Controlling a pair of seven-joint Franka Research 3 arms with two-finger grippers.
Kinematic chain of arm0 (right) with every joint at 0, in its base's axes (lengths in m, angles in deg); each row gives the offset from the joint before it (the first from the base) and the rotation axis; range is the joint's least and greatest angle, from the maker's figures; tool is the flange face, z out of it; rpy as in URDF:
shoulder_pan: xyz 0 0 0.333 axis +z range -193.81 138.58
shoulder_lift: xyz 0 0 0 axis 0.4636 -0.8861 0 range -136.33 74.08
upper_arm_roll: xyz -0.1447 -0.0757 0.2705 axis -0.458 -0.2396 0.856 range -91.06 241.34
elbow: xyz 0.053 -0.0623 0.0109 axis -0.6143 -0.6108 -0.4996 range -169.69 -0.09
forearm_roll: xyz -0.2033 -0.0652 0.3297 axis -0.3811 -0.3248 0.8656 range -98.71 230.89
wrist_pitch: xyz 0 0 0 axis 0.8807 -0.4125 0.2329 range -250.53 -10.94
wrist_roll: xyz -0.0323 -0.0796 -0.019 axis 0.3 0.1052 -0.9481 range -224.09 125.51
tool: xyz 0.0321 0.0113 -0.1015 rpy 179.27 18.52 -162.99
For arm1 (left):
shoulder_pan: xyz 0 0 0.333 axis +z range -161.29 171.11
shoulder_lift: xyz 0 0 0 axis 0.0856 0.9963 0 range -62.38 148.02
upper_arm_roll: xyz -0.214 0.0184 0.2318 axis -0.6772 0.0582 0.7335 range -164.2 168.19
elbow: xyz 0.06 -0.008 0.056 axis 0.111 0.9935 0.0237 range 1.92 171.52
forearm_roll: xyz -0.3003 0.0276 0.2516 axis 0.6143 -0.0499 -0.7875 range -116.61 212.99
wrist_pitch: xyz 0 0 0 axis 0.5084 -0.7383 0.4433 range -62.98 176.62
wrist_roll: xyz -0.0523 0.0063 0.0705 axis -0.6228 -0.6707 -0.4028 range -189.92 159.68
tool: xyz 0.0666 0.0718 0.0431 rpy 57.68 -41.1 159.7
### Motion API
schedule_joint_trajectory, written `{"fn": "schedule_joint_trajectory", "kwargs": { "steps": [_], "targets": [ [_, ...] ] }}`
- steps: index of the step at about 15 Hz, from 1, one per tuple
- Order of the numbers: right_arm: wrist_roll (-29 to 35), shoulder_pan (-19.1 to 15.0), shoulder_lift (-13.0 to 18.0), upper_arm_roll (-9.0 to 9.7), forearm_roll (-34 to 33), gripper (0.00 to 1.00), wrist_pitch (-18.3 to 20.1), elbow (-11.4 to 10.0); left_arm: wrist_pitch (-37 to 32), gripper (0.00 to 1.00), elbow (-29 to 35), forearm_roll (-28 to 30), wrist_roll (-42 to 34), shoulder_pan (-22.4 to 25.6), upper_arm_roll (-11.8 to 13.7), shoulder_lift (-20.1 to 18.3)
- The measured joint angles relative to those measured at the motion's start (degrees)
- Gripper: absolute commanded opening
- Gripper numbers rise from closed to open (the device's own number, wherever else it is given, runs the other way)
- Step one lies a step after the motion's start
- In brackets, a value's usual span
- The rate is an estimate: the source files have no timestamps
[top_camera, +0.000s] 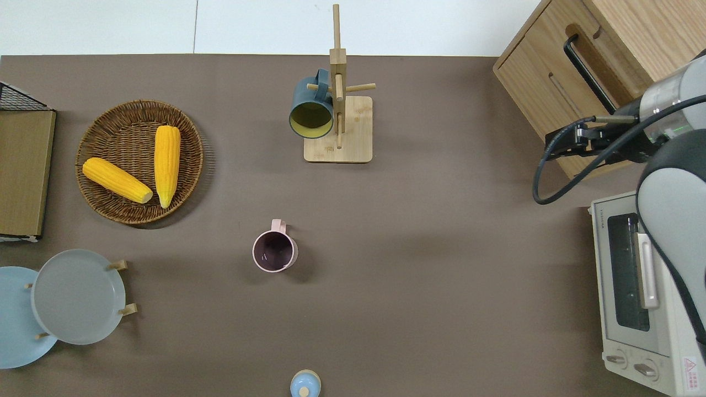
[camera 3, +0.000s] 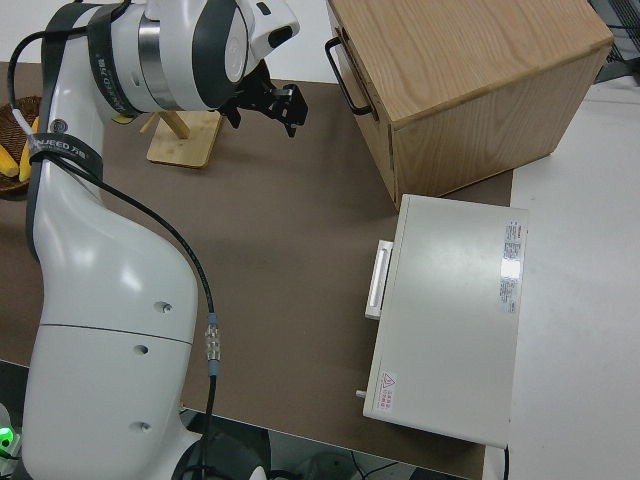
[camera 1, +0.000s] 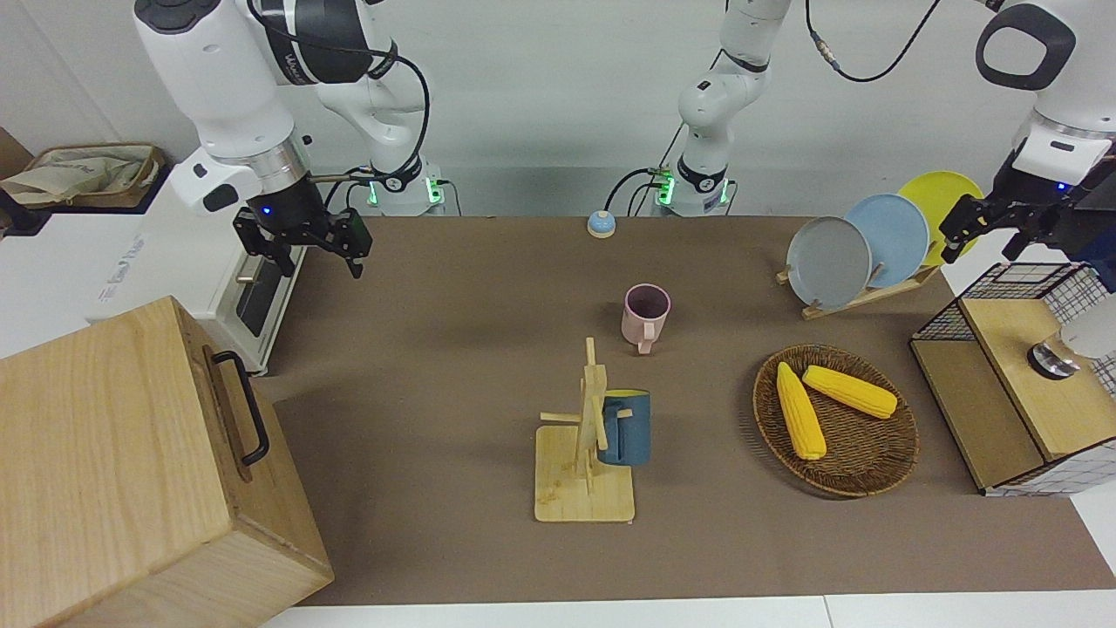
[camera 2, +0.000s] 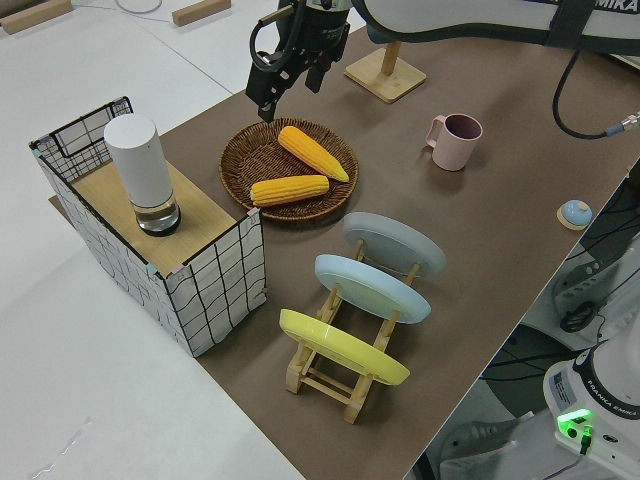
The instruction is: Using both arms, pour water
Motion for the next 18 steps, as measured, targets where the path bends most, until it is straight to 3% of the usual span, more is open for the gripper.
{"fn": "schedule_joint_trajectory", "kwargs": {
  "steps": [3,5,7,13,18],
  "targets": [
    [0.0,0.0,0.0,0.0,0.0,0.992,0.0,0.0,-1.96,1.0,0.01,0.0,0.17,-1.36,0.08,0.01],
    [0.0,0.0,0.0,0.0,0.0,0.992,0.0,0.0,-2.9,1.0,0.0,0.0,0.44,-4.0,1.59,0.0],
    [0.0,0.0,0.0,0.0,0.0,0.992,0.0,0.0,-3.88,1.0,-0.02,0.0,0.87,-9.04,5.87,0.0],
    [0.0,0.0,0.0,0.0,0.0,0.992,0.0,0.0,-6.47,1.0,-0.9,0.02,4.07,-29.46,22.86,0.0],
    [0.0,0.0,0.0,0.0,0.0,0.992,0.0,0.0,-8.13,1.0,-0.99,4.66,6.2,-39.86,31.45,0.01]
  ]
}}
